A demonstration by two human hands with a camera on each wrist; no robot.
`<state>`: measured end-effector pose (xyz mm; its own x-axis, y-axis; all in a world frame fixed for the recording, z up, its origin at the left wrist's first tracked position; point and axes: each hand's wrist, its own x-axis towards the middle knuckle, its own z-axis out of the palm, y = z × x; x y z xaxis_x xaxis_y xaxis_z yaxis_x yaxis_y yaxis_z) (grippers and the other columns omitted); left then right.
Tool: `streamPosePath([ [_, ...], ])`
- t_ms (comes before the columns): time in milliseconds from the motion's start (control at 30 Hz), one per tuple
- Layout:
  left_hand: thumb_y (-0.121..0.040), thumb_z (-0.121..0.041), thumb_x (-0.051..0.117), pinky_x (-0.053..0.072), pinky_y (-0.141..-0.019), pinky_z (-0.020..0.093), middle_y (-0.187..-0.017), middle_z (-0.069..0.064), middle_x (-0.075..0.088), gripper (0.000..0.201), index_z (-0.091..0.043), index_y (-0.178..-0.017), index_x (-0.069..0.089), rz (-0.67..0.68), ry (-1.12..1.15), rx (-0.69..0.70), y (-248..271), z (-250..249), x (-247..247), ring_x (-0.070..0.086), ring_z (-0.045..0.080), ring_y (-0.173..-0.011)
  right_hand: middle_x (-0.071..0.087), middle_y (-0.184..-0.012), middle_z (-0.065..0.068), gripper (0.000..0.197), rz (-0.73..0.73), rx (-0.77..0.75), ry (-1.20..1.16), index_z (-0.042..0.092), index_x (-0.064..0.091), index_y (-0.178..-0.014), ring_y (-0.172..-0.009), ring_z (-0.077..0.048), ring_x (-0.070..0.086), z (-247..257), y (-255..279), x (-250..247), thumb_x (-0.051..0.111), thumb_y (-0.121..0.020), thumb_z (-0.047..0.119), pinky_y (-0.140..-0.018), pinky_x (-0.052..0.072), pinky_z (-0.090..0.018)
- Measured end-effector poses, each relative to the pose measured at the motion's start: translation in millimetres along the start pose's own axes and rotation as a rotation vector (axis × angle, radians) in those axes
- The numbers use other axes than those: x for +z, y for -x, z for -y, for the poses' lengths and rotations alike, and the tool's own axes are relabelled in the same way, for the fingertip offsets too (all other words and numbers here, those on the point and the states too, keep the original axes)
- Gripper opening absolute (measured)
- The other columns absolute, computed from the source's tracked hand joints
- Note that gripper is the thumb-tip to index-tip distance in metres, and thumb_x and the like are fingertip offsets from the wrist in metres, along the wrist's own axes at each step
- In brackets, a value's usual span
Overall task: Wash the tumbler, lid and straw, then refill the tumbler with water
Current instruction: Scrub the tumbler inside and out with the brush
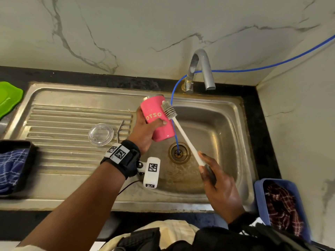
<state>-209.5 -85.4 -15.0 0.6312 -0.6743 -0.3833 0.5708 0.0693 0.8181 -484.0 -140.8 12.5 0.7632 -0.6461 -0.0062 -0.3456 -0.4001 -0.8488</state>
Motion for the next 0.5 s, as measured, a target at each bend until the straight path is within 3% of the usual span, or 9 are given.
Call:
streamPosePath([
  [133, -0.064, -0.01, 0.081, 0.062, -0.085, 0.047, -0.132, 0.006, 0.06, 0.103, -0.031, -0.152, 0.032, 0.079, -0.055, -0.036, 7.9, 5.8, 5.1, 0.064, 0.025, -0.118, 0.062, -0.081, 0.041, 0.043, -0.029, 0.023, 0.0, 0.027, 0.054, -0.146, -0.063, 0.009, 0.06, 7.7, -16.7, -0.3, 0.059, -0.106, 0.013, -0.058, 0.042, -0.003],
  [267, -0.07, -0.006, 0.073, 0.061, -0.082, 0.046, -0.127, 0.005, 0.061, 0.089, -0.03, -0.147, 0.037, 0.059, -0.024, -0.048, 7.3, 9.1, 13.2, 0.064, 0.025, -0.115, 0.062, -0.075, 0.031, 0.042, -0.038, 0.032, 0.003, 0.032, 0.053, -0.148, -0.058, 0.003, 0.058, 5.6, -28.2, -0.2, 0.057, -0.107, 0.022, -0.057, 0.042, -0.006],
  [367, -0.07, -0.003, 0.074, 0.062, -0.08, 0.045, -0.13, 0.008, 0.062, 0.092, -0.025, -0.151, 0.036, 0.025, 0.021, -0.017, -1.4, 3.0, 7.6, 0.065, 0.027, -0.116, 0.063, -0.082, 0.037, 0.041, -0.001, 0.002, -0.016, 0.025, 0.055, -0.147, -0.072, 0.013, 0.062, 3.2, -14.2, 0.6, 0.057, -0.106, 0.021, -0.066, 0.044, -0.003],
  [500, -0.07, -0.001, 0.076, 0.062, -0.081, 0.044, -0.132, 0.009, 0.062, 0.097, -0.027, -0.153, 0.033, 0.038, 0.014, 0.006, -3.0, -1.9, 0.6, 0.069, 0.024, -0.112, 0.063, -0.085, 0.04, 0.041, 0.012, -0.003, -0.023, 0.019, 0.056, -0.146, -0.071, 0.011, 0.063, 4.9, -2.6, 1.6, 0.056, -0.105, 0.019, -0.064, 0.044, -0.003],
])
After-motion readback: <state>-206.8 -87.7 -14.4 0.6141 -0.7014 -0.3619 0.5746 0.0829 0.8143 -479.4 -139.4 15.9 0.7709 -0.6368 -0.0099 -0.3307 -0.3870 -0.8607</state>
